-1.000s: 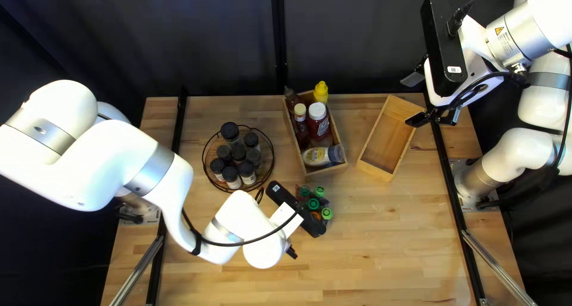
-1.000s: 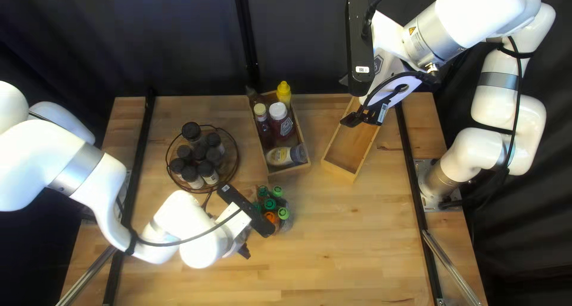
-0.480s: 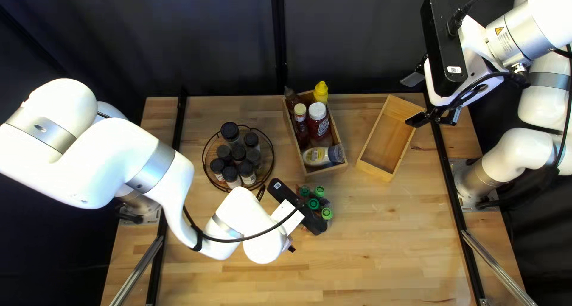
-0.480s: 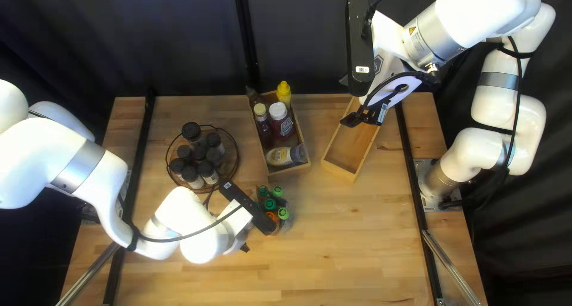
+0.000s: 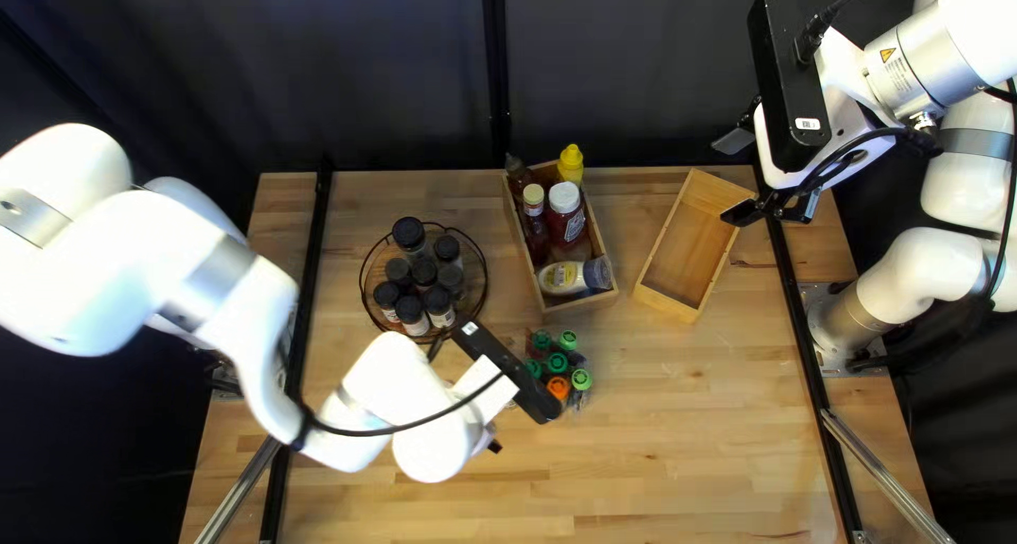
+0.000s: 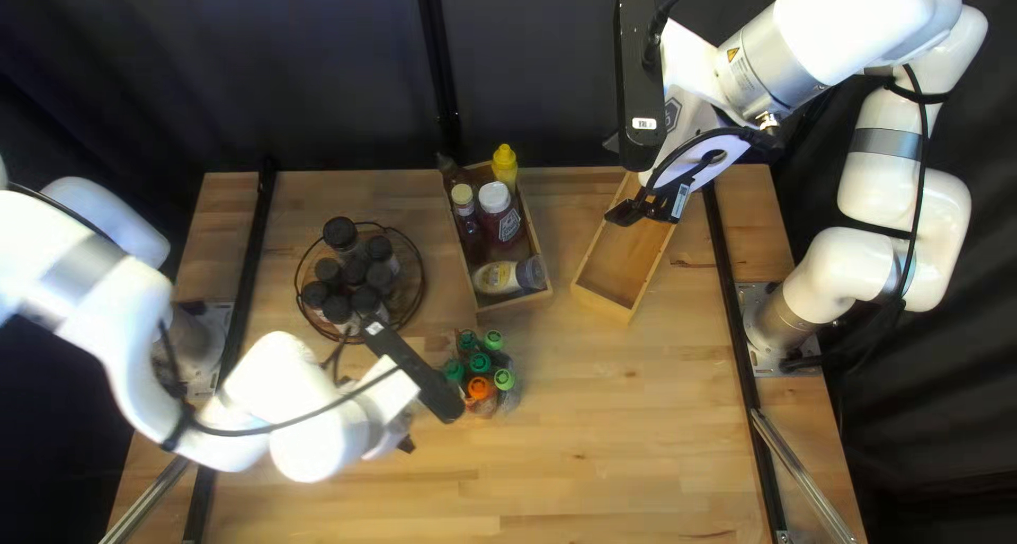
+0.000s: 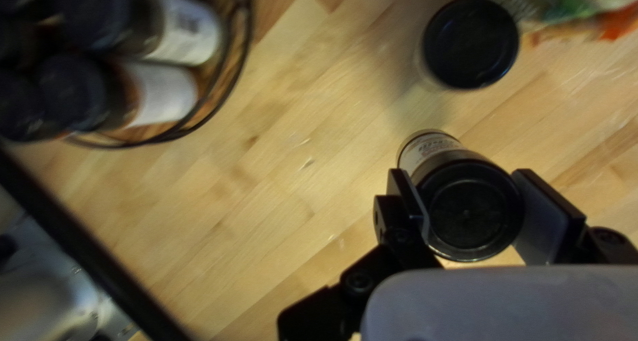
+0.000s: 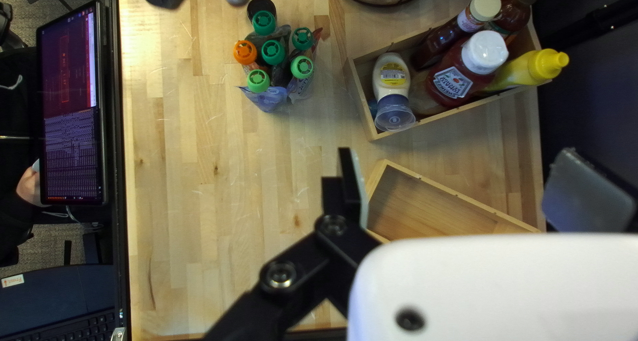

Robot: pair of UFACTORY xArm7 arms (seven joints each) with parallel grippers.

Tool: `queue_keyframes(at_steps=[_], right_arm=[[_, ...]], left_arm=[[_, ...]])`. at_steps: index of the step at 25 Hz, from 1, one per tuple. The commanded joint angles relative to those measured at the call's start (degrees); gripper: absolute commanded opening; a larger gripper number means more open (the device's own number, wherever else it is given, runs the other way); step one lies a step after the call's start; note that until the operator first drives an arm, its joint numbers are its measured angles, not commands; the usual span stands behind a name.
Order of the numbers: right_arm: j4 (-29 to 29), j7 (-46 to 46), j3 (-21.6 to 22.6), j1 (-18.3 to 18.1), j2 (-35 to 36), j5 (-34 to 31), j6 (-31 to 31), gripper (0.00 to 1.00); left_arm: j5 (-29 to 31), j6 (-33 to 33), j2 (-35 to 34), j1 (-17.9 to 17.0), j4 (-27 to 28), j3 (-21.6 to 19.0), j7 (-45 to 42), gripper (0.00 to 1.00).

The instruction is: Separate condiments, baby food and spices and place it in 3 different racks/containers

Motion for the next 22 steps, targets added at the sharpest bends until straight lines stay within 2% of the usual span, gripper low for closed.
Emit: queue_keyframes(at_steps=[1, 7, 10, 16, 22], right_arm=[[0.0, 0.0, 0.0, 0.0, 0.0, 0.0, 0.0, 1.0], [0.0, 0.0, 0.0, 0.0, 0.0, 0.0, 0.0, 1.0], [0.0, 0.0, 0.0, 0.0, 0.0, 0.0, 0.0, 1.0], [0.0, 0.0, 0.0, 0.0, 0.0, 0.0, 0.0, 1.0], [0.0, 0.0, 0.0, 0.0, 0.0, 0.0, 0.0, 1.0]], left_arm=[[0.9, 5.4, -4.4, 0.9, 1.1, 0.9, 2.1, 0.0], [4.5, 8.0, -8.4, 4.0, 3.2, 4.6, 9.5, 0.03], [6.3, 6.3, -9.2, 5.7, 3.2, 6.8, 13.2, 0.08], [9.3, -2.0, -8.9, 9.8, -0.1, 12.8, 21.3, 0.08], [12.8, -5.2, -7.1, 11.8, -2.4, 15.0, 23.4, 0.05]])
